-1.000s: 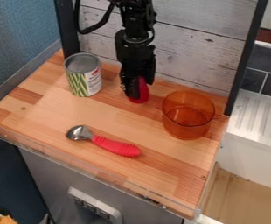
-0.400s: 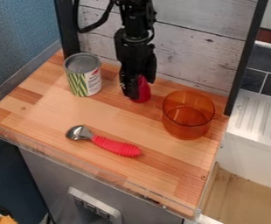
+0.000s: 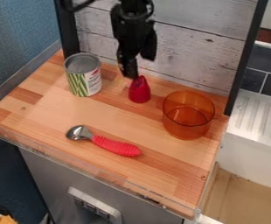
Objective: Take the red thing and place it to the upper middle of the table
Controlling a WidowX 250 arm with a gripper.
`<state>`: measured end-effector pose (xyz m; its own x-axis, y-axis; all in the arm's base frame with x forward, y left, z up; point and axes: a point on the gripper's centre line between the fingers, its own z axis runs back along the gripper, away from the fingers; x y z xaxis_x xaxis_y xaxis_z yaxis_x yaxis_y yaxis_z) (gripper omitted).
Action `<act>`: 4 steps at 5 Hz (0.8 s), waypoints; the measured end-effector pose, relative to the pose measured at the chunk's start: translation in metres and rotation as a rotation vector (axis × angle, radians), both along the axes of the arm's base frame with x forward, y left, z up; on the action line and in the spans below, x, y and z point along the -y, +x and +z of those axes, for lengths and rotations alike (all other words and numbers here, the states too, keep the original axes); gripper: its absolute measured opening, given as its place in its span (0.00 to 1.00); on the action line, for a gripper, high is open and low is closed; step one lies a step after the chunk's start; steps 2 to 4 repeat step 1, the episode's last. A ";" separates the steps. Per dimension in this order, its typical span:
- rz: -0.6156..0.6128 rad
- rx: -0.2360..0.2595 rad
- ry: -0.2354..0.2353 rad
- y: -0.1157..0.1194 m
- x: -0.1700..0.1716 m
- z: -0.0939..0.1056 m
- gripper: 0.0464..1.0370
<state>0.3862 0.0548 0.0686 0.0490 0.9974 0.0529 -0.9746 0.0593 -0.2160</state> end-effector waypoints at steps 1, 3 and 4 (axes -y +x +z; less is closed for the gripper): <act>0.014 0.062 0.043 -0.014 -0.004 0.018 0.96; 0.014 0.062 0.043 -0.014 -0.004 0.018 0.96; 0.014 0.062 0.043 -0.014 -0.004 0.018 0.96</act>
